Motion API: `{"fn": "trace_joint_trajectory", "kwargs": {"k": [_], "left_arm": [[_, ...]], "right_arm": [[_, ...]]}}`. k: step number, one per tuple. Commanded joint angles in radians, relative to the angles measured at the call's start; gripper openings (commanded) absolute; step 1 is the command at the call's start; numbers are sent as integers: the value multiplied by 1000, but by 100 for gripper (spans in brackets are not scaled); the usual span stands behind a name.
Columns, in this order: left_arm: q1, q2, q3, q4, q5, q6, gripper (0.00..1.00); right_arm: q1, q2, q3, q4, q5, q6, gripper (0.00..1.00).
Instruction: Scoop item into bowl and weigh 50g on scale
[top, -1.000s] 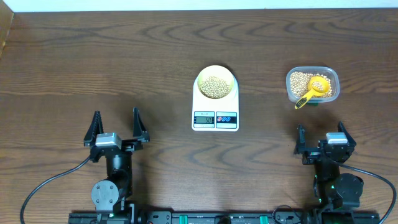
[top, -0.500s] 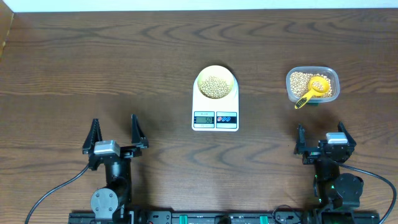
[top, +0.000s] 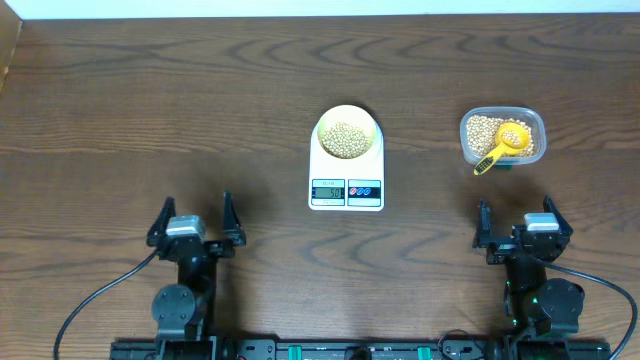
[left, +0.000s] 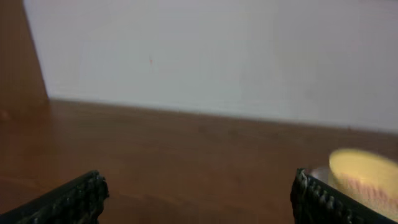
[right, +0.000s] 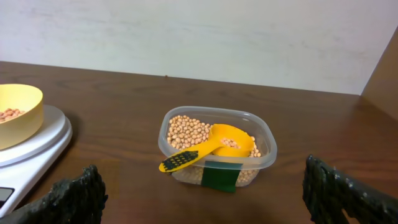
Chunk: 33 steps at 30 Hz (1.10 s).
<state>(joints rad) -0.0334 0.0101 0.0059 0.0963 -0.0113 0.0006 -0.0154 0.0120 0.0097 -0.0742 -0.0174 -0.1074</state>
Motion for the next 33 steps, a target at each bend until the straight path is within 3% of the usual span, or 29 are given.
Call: {"fn": "trace_joint_trajectory", "kwargs": {"k": [1, 8, 33], "left_arm": [[6, -9, -2, -55, 64, 5, 96], [6, -9, -2, -163, 71, -2, 96], [73, -9, -2, -171, 0, -47, 96]], "right_arm": [[11, -5, -4, 0, 11, -10, 99], [11, -5, -4, 0, 11, -10, 99], [11, -5, -4, 0, 11, -10, 99]]}}
